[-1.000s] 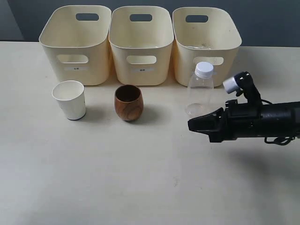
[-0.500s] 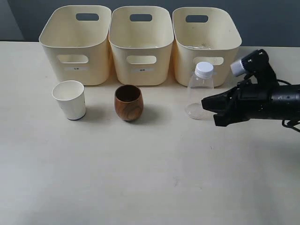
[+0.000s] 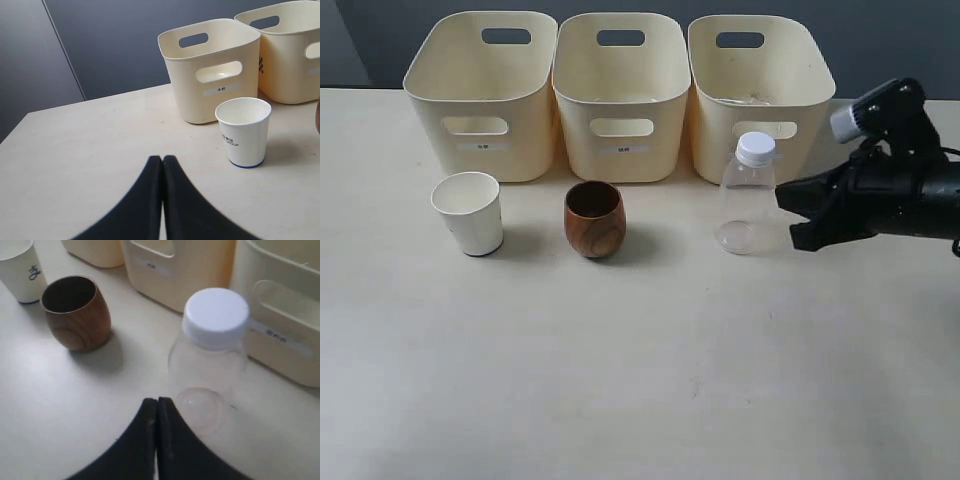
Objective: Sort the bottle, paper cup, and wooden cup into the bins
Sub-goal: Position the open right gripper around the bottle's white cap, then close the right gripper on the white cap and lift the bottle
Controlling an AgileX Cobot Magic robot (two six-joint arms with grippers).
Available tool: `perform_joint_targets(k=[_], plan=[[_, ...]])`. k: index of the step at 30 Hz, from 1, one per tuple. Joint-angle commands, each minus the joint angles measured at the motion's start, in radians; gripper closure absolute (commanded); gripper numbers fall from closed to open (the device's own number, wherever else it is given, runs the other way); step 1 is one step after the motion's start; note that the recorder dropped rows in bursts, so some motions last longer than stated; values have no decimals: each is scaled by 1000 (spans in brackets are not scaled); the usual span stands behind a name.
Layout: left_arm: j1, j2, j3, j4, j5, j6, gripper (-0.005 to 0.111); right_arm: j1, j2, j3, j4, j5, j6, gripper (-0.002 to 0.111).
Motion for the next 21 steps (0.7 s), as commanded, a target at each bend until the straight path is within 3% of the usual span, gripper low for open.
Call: perform_joint_targets(k=[1,15,17,21], plan=[[-3,-5,1,0,-6,-2,107,-4,-69,-11,6,-38,60,109],[-3,-5,1,0,-6,-2,107,-3,-90,-34,6,87,122,106],[-3,-5,1,0,-6,-2,107,-3,-90,-34,6,100,104,97],[-3,-5,1,0,-6,-2,107,-3,-90,-34,6,73,103,55]])
